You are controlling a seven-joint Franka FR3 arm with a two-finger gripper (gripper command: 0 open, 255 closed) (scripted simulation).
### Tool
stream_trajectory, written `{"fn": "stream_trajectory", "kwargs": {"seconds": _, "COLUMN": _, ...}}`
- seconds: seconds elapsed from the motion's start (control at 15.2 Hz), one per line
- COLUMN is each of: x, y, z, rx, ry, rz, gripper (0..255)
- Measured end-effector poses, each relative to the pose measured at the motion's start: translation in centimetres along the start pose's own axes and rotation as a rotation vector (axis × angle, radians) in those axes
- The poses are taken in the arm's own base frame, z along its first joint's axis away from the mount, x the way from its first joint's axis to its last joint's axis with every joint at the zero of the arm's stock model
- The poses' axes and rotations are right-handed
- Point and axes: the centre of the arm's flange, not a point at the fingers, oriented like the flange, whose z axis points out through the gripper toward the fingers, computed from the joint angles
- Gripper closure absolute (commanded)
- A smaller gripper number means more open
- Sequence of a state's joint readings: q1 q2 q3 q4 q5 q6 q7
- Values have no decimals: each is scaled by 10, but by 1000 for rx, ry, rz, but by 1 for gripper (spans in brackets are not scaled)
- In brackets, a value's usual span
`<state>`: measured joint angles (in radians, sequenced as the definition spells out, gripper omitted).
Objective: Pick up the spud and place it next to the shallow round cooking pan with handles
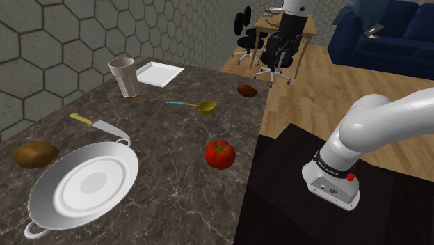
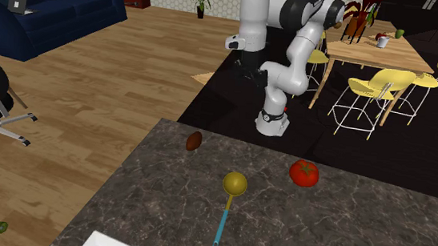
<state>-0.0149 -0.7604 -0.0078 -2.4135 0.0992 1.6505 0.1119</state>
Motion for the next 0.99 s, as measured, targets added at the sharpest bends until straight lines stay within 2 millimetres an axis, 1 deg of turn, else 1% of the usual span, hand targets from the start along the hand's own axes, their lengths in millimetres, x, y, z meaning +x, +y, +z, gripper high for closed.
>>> {"fn": "stream_trajectory", "kwargs": {"seconds": 0.13, "x": 3, "y": 3, "z": 4, "rx": 1, "ry": 2, "rz": -3, "gripper": 0}}
{"fn": "stream_trajectory", "kwargs": {"seconds": 0.26, "x": 17, "y": 16, "z": 18, "rx": 6, "ry": 10, "rz": -12, "gripper": 0}}
{"fn": "stream_trajectory", "kwargs": {"seconds": 0.46, "x": 33, "y": 31, "z": 43, "rx": 15, "ry": 27, "rz": -31, "gripper": 0}}
{"fn": "stream_trajectory", "kwargs": {"seconds": 0.53, "x": 44, "y": 37, "z": 50, "rx": 18, "ry": 33, "rz": -37, "gripper": 0}}
{"fn": "stream_trajectory", "kwargs": {"seconds": 0.73, "x": 64, "y": 59, "z": 75, "rx": 27, "ry": 50, "rz": -56, "gripper": 0}}
{"fn": "stream_trajectory", "kwargs": {"seconds": 0.79, "x": 75, "y": 61, "z": 82, "rx": 30, "ry": 56, "rz": -63, "gripper": 0}}
{"fn": "stream_trajectory", "kwargs": {"seconds": 0.86, "x": 82, "y": 71, "z": 91, "rx": 33, "ry": 62, "rz": -68, "gripper": 0}}
{"fn": "stream_trajectory", "kwargs": {"seconds": 0.92, "x": 89, "y": 75, "z": 101, "rx": 36, "ry": 67, "rz": -75, "gripper": 0}}
{"fn": "stream_trajectory", "kwargs": {"seconds": 0.99, "x": 99, "y": 80, "z": 109, "rx": 39, "ry": 74, "rz": -81, "gripper": 0}}
